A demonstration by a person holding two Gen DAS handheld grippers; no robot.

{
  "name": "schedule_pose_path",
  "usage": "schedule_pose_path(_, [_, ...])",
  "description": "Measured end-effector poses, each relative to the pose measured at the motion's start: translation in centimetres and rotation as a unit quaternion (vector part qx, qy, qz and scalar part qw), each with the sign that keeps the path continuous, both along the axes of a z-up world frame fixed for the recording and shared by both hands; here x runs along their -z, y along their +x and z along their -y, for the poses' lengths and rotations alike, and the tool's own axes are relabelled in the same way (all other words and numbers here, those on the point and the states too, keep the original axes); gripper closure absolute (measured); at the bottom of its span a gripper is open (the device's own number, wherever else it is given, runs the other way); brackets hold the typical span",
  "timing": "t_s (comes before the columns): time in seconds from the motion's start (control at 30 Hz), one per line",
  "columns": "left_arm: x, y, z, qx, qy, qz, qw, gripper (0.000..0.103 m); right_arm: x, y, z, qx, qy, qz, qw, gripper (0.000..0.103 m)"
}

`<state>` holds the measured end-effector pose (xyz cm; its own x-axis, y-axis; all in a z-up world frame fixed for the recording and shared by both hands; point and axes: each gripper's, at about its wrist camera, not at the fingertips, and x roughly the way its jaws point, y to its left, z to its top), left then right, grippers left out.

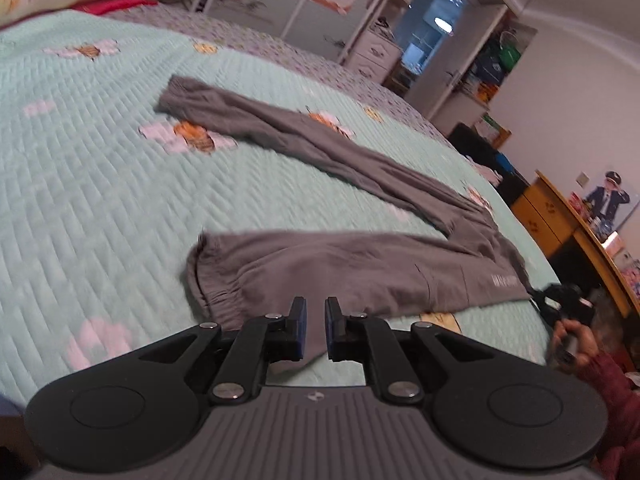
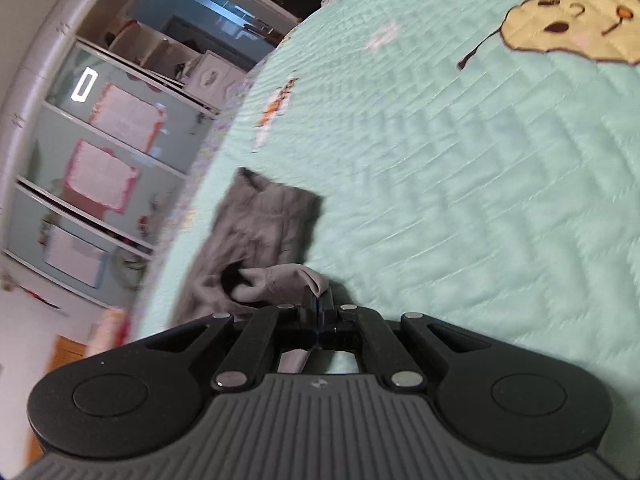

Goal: Fold clothes

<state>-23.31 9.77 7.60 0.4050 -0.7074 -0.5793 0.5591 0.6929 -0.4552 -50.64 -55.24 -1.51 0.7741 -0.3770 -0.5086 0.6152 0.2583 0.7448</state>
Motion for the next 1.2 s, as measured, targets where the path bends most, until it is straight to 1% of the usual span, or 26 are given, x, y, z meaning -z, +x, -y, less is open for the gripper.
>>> schedule_pose_path(0.07, [0.0, -0.1, -1.0, -0.017, -0.029, -0.015, 0.9993, 0.092, -0.2, 0.6, -0.3, -0.004, -0.031, -0.027, 0.999, 0.103])
schedule_pose_path(0.1, [0.0, -0.2, -1.5, -0.025, -0.044, -0.023, 0.9984, 0.088, -0.5, 0.9, -0.6, -0.007, -0.046, -0.042, 0.998, 0.103])
schedule_pose_path(0.13, [0.2, 0.3, -1.6, -0.04, -0.044, -0.025, 0.9979, 0.078, -0.8, 1.0, -1.0, -0.009, -0.061, -0.058, 0.996, 0.101])
schedule_pose_path(0.17, [0.5, 0.8, -1.7, -0.054, -0.043, -0.027, 0.9972, 0.071, -1.2, 1.1, -1.6, -0.01, -0.076, -0.072, 0.994, 0.097])
schedule_pose_path(0.2, [0.7, 1.3, -1.8, -0.068, -0.042, -0.029, 0.9963, 0.062, -1.6, 1.2, -2.2, -0.011, -0.091, -0.085, 0.992, 0.088])
schedule_pose_path(0.27, [1.1, 2.3, -1.9, -0.097, -0.041, -0.033, 0.9939, 0.061, -2.4, 1.2, -3.8, -0.018, -0.118, -0.103, 0.987, 0.076])
schedule_pose_path(0.3, [1.4, 2.7, -2.0, -0.111, -0.04, -0.035, 0.9924, 0.061, -2.8, 1.2, -4.8, -0.024, -0.132, -0.109, 0.985, 0.073])
schedule_pose_path(0.37, [1.8, 3.7, -2.2, -0.14, -0.038, -0.038, 0.9887, 0.061, -3.6, 1.2, -6.9, -0.041, -0.153, -0.111, 0.981, 0.071])
schedule_pose_path(0.4, [2.0, 4.2, -2.2, -0.154, -0.037, -0.04, 0.9865, 0.06, -3.9, 1.1, -7.9, -0.05, -0.157, -0.109, 0.98, 0.068])
schedule_pose_path(0.47, [2.2, 5.4, -1.1, -0.146, -0.014, -0.026, 0.9888, 0.059, -4.5, 1.1, -9.7, -0.069, -0.165, -0.104, 0.978, 0.063])
schedule_pose_path(0.5, [2.4, 5.9, -0.6, -0.141, -0.004, -0.019, 0.9899, 0.059, -4.8, 1.0, -10.6, -0.078, -0.169, -0.101, 0.977, 0.062])
schedule_pose_path(0.6, [3.0, 7.1, 0.4, -0.126, 0.013, -0.011, 0.9919, 0.053, -5.6, 1.4, -13.0, -0.111, -0.176, -0.098, 0.973, 0.061])
schedule_pose_path(0.63, [3.4, 7.3, 0.5, -0.117, 0.013, -0.013, 0.9929, 0.051, -5.8, 1.8, -13.7, -0.125, -0.18, -0.099, 0.971, 0.061])
schedule_pose_path(0.7, [4.1, 8.0, 0.9, -0.102, 0.018, -0.02, 0.9945, 0.05, -6.2, 2.6, -15.1, -0.153, -0.187, -0.101, 0.965, 0.058])
schedule_pose_path(0.77, [5.1, 8.8, 1.4, -0.087, 0.023, -0.035, 0.9953, 0.053, -6.3, 3.7, -16.5, -0.178, -0.192, -0.101, 0.96, 0.055])
schedule_pose_path(0.8, [5.5, 9.1, 1.6, -0.086, 0.031, -0.037, 0.9951, 0.066, -6.4, 4.3, -17.2, -0.191, -0.194, -0.1, 0.957, 0.054])
schedule_pose_path(0.83, [5.6, 9.3, 1.7, -0.088, 0.04, -0.032, 0.9948, 0.092, -6.3, 5.0, -18.0, -0.205, -0.198, -0.102, 0.953, 0.054])
schedule_pose_path(0.87, [5.7, 9.6, 1.8, -0.09, 0.049, -0.027, 0.9944, 0.093, -6.3, 5.8, -18.8, -0.22, -0.203, -0.104, 0.948, 0.053])
schedule_pose_path(0.93, [5.4, 10.4, 1.3, -0.102, 0.037, -0.023, 0.9938, 0.094, -6.1, 7.5, -20.4, -0.25, -0.213, -0.109, 0.938, 0.053])
schedule_pose_path(1.03, [3.1, 12.1, 0.7, -0.126, 0.041, 0.026, 0.9908, 0.094, -5.8, 9.9, -22.6, -0.295, -0.214, -0.11, 0.925, 0.053])
schedule_pose_path(1.13, [0.8, 14.8, -0.1, -0.15, 0.039, 0.062, 0.986, 0.095, -5.6, 12.2, -24.8, -0.336, -0.216, -0.107, 0.91, 0.053])
schedule_pose_path(1.2, [0.2, 16.8, -0.2, -0.166, 0.058, 0.081, 0.981, 0.094, -5.4, 13.7, -26.0, -0.354, -0.222, -0.109, 0.902, 0.053])
